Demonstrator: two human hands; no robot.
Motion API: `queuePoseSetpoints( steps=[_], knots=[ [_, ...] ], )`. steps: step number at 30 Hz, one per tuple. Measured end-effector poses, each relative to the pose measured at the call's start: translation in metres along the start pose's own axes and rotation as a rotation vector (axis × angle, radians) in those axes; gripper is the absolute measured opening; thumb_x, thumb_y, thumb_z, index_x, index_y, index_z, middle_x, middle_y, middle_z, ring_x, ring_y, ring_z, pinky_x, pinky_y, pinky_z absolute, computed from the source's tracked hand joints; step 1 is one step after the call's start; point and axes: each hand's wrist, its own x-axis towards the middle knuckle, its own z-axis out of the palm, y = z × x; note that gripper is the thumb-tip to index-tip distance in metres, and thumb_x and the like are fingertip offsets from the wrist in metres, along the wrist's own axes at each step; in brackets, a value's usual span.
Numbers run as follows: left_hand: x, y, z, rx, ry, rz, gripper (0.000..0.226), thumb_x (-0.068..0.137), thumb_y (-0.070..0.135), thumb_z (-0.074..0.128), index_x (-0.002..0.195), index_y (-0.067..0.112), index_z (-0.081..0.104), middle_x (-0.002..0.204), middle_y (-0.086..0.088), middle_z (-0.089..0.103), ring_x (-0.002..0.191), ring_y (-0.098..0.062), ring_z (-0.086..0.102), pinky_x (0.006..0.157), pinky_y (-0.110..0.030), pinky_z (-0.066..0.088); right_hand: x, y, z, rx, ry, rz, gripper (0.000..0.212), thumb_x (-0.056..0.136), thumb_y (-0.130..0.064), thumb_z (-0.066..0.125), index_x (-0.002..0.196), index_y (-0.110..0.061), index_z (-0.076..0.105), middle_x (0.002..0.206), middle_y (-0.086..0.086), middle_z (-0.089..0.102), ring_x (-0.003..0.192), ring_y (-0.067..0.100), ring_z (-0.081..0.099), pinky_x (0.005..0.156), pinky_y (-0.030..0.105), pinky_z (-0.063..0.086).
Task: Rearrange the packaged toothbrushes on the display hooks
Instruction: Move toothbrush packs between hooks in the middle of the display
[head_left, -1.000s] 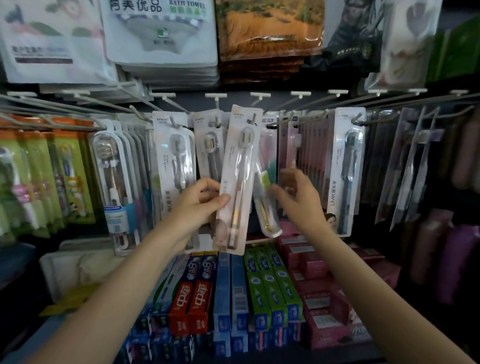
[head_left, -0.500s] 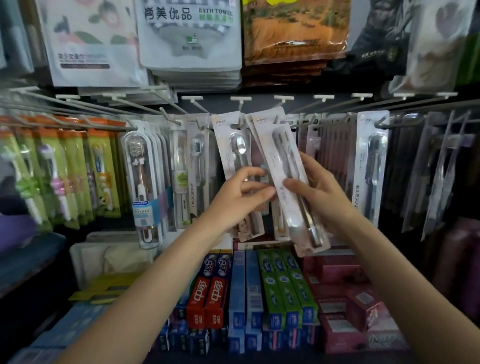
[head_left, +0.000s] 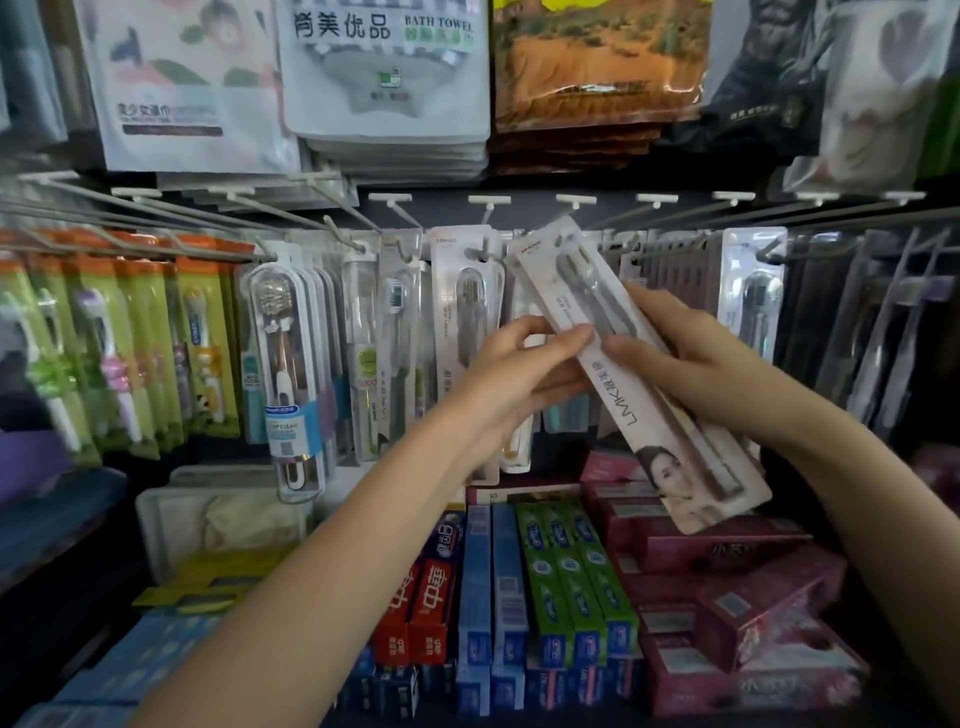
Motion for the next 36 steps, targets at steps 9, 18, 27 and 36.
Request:
queuePoseSetpoints(
  steps=[9,18,27,36],
  knots=[
    [-0.006,0.006,-0.026,0.422,0.041,0.125,0.024,0.088,0.016,0.058,0.112,0.020,0.054,0.106,0.001,0.066,0.092,-0.010,0.066,0.079,-0.026,0.055,0.003,0.017,0.038,0.082,0.009,-0.050,0.036,0.092,-0.022,0.052,0.127,-0.020,0.041,0.108,-0.011,0.058,0.095,-0.005,0.058,0.077,0.011,0.047],
    [0.003,0.006,-0.030,0.701,0.151,0.210,0.020,0.092,0.028,0.053,0.105,0.013,0.057,0.103,0.004,0.061,0.099,-0.008,0.058,0.092,-0.033,0.048,0.016,0.042,0.054,0.151,0.053,0.036,0.030,0.091,-0.024,0.055,0.118,-0.028,0.042,0.068,0.002,0.052,0.053,0.005,0.049,0.056,0.017,0.039],
    [0.003,-0.007,-0.039,0.677,0.163,0.201,0.028,0.085,0.008,0.062,0.108,0.019,0.051,0.092,0.010,0.064,0.086,-0.003,0.063,0.077,-0.026,0.055,0.024,0.037,0.028,0.072,-0.142,0.133,0.058,0.092,-0.009,0.051,0.143,-0.021,0.027,0.107,-0.008,0.061,0.088,-0.001,0.060,0.088,0.025,0.050],
    [-0.010,-0.013,-0.058,0.739,0.204,0.234,0.028,0.086,0.005,0.060,0.095,0.030,0.051,0.087,0.009,0.066,0.081,-0.004,0.064,0.068,-0.012,0.049,0.003,0.050,0.006,0.170,0.158,0.173,0.039,0.086,0.005,0.055,0.115,-0.021,0.056,0.102,-0.001,0.066,0.092,0.013,0.062,0.077,0.023,0.050]
  ],
)
